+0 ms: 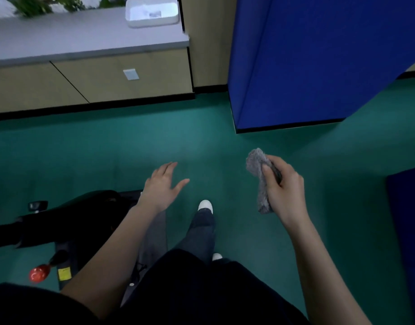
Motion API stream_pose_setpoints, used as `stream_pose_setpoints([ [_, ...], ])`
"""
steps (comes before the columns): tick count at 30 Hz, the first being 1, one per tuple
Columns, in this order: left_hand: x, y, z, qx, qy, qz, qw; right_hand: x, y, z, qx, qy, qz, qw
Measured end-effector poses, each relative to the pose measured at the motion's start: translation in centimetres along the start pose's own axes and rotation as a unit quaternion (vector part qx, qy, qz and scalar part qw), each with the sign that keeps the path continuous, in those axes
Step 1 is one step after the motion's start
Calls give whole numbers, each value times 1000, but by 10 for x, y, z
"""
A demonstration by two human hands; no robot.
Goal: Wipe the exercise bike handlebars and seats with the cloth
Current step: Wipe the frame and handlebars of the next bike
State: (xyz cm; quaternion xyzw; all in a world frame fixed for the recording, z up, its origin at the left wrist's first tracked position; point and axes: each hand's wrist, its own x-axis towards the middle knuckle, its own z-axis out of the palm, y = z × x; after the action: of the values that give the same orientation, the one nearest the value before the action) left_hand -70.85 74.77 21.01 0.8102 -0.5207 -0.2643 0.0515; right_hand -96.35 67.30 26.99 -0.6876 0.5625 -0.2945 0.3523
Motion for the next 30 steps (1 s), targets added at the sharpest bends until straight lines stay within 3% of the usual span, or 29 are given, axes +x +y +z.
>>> stream_pose_setpoints([
  [9,102,-25,-15,23,-16,-55,998,115,-40,53,-33,-48,-24,998],
  [14,146,-42,-36,-35,-30,-89,995,174,-67,78,-52,-68,-59,995],
  [21,163,-74,-57,-101,49,-136,984,241,-93,118,-61,-128,-105,984],
  [30,189,-113,-72,-142,77,-269,949,339,-118,184,-53,-240,-196,949],
])
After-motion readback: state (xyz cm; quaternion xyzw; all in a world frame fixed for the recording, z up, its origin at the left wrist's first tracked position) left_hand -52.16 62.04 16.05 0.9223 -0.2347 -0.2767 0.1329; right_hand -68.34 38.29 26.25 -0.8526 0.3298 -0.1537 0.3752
